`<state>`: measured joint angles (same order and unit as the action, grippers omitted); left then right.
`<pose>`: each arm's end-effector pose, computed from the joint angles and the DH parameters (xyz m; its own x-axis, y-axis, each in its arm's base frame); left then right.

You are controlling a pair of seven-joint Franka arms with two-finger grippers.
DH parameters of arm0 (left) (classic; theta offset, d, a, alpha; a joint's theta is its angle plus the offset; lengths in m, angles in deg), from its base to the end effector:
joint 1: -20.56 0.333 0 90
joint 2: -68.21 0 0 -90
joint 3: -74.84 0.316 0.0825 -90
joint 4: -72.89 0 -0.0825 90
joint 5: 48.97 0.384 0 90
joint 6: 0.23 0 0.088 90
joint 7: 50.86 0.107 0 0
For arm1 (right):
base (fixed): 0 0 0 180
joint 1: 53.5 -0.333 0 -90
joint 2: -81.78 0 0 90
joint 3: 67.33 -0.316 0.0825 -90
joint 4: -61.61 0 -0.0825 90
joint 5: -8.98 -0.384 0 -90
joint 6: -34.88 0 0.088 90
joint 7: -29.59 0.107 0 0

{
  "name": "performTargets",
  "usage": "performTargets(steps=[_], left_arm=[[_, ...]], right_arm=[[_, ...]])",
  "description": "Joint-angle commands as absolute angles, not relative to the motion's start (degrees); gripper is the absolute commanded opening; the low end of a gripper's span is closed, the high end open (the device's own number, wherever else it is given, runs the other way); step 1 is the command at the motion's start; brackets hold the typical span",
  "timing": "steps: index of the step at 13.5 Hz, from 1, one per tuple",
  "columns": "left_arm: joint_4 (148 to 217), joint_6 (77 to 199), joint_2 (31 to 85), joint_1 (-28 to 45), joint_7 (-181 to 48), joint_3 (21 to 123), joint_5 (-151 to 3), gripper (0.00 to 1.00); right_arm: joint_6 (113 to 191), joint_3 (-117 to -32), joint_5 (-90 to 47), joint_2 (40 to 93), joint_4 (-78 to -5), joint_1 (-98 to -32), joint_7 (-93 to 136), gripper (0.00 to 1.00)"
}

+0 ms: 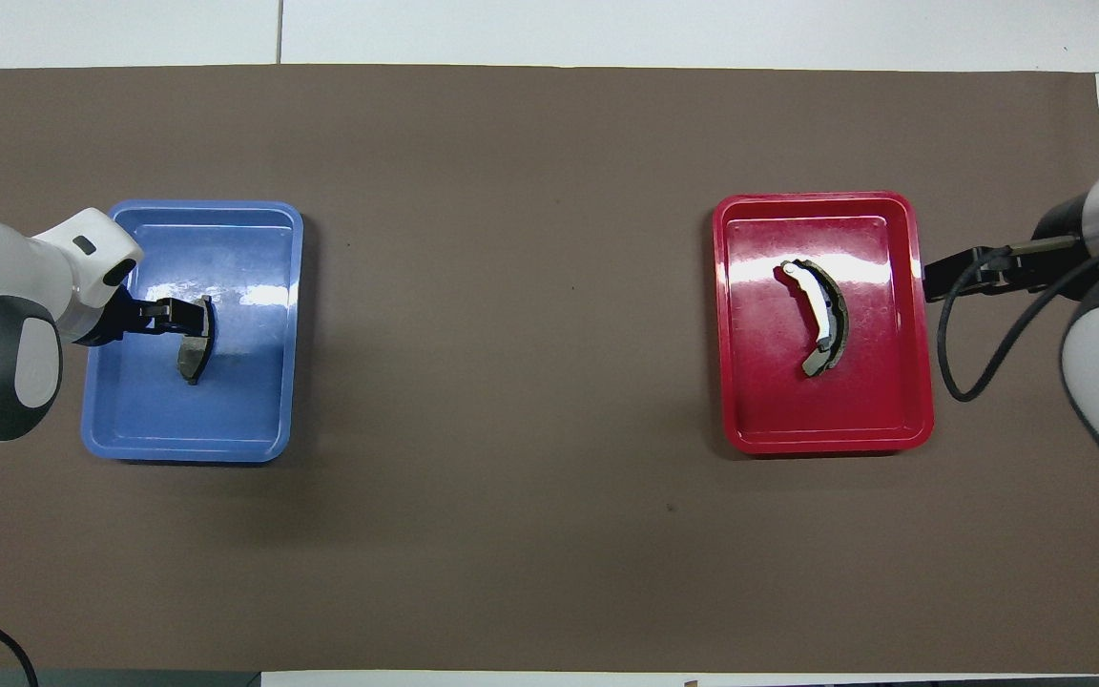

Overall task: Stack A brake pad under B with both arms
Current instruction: 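Grasp the grey pad with the left gripper while the right gripper grasps the curved pad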

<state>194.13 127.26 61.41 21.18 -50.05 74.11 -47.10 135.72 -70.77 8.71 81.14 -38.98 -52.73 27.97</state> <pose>0.5596 0.0000 0.3575 0.9993 -0.0358 -0.0102 -0.0361 -0.9991 -0.0241 0.5654 0.0266 0.5466 0.9972 0.0739 -0.0066 0.0739 -0.9973 -0.0055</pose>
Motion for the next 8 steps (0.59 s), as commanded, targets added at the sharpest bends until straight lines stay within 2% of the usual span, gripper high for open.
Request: performTargets(steps=[1, 4, 8], left_arm=[[196.29, 131.87, 59.86, 21.61, -49.02, 74.22, -47.12, 0.99], [196.46, 134.24, 57.4, 21.97, -49.02, 74.22, -47.12, 0.99], [196.55, 135.91, 55.11, 21.88, -48.93, 74.22, -47.12, 0.97]], right_arm=[[142.25, -71.54, 7.58, 77.22, -41.56, -52.62, 27.92, 1.0], [154.63, -72.07, 7.58, 74.23, -49.28, -52.62, 28.0, 1.0], [163.44, -72.95, 7.58, 71.24, -54.31, -52.62, 27.65, 1.0]])
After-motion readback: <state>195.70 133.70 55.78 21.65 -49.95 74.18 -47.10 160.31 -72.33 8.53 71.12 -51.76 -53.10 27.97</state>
